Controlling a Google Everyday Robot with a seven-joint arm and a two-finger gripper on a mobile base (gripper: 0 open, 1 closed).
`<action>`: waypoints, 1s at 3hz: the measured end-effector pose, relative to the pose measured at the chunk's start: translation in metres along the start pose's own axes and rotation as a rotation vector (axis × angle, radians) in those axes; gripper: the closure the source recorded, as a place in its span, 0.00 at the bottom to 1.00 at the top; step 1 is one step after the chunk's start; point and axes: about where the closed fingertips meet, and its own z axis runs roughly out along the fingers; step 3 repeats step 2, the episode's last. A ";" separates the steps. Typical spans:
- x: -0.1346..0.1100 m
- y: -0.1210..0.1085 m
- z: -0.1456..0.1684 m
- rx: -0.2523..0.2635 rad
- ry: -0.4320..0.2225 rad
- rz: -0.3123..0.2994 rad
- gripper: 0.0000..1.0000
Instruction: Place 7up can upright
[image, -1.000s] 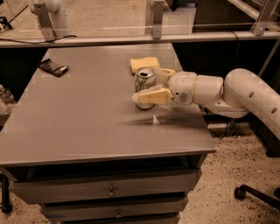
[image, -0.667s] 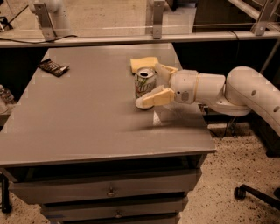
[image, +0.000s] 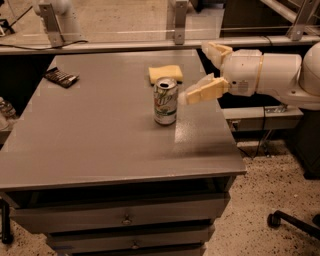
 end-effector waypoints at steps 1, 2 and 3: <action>-0.058 -0.006 -0.071 0.130 0.013 -0.137 0.00; -0.058 -0.006 -0.071 0.129 0.013 -0.137 0.00; -0.058 -0.006 -0.071 0.129 0.013 -0.137 0.00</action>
Offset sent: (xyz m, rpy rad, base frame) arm -0.0237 -0.0340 0.0562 -0.0387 -0.1230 -0.0697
